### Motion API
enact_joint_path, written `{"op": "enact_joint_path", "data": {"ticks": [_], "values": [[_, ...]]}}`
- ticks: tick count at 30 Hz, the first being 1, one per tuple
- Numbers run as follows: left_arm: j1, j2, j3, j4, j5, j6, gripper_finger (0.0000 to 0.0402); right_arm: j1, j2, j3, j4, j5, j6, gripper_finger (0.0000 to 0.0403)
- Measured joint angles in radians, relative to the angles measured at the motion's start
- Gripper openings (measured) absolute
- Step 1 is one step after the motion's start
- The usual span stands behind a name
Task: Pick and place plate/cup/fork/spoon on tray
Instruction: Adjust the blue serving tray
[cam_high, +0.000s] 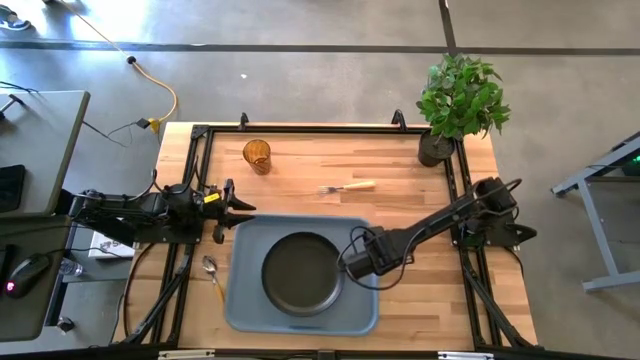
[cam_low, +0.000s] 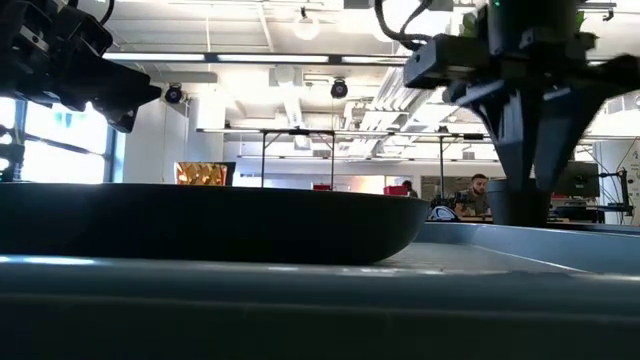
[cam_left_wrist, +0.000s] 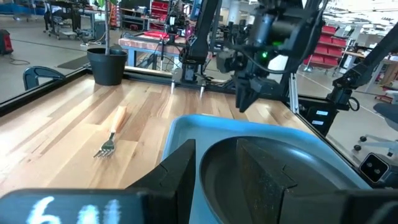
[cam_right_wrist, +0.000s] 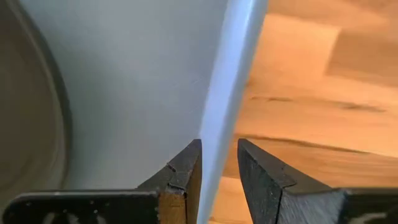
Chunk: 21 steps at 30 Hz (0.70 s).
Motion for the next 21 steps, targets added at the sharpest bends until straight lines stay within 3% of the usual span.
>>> {"op": "enact_joint_path", "data": {"ticks": [14,21], "values": [[0.000,0.000,0.000,0.000,0.000,0.000,0.0106,0.013,0.000,-0.152,0.185,-0.039,0.062,0.0094],[0.000,0.000,0.000,0.000,0.000,0.000,0.0106,0.013,0.000,-0.154,0.133,-0.047,0.061,0.0094]]}}
